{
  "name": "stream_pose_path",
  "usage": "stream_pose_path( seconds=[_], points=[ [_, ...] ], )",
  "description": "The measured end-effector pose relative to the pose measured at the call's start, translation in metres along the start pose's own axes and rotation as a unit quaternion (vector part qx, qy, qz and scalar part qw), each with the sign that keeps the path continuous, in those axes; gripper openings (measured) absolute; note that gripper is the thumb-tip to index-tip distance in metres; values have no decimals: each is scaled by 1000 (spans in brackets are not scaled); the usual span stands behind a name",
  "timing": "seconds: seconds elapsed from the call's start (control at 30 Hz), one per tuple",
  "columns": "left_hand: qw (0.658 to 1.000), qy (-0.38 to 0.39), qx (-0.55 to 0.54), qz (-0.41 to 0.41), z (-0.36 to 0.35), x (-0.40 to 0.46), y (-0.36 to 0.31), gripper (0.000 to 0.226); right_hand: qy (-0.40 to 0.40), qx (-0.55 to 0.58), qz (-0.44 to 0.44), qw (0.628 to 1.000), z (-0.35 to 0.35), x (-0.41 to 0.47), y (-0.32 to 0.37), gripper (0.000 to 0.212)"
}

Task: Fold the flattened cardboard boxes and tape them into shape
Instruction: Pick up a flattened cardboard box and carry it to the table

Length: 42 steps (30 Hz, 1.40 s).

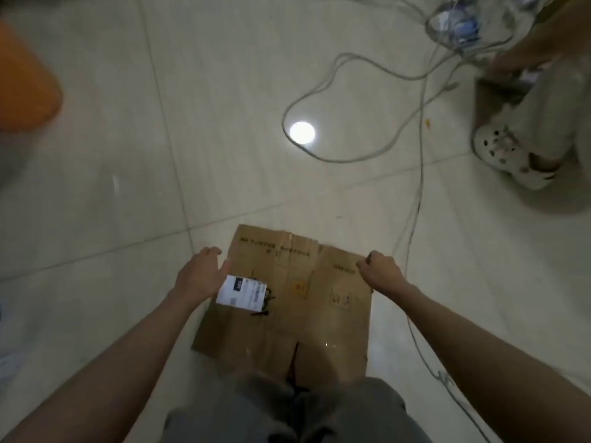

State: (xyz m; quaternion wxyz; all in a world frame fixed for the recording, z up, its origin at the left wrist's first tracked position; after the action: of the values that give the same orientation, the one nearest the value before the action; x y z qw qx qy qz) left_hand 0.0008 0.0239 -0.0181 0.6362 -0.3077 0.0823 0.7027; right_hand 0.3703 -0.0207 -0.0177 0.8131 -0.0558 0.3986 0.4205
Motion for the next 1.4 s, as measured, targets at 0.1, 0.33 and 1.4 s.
stream_pose_path(
  seconds=[0.1, 0.33, 1.4],
  points=[
    [999, 23, -12, 44, -48, 9, 22, 58, 18, 16, -50, 998, -43, 8, -29, 63],
    [985, 69, -117, 102, -111, -2, 63, 53, 57, 57, -121, 989, -106, 2, -73, 61],
    [890, -233, -369, 135, 345, -123, -6, 75, -98, 324, 131, 932, 258, -173, 211, 102]
  ],
)
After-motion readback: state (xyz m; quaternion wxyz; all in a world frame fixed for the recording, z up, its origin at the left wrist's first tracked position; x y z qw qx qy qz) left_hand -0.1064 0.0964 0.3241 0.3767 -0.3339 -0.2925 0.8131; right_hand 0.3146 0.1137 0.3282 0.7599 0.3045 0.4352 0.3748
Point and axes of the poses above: each hand's wrist, its own x-axis towards the middle knuckle, its own z-axis out of the back of the hand, y = z × x, the point moved 3 cm from there along x, towards the middle knuckle, and after that the axes turned 5 degrees about -y, right-handed, at the moved point
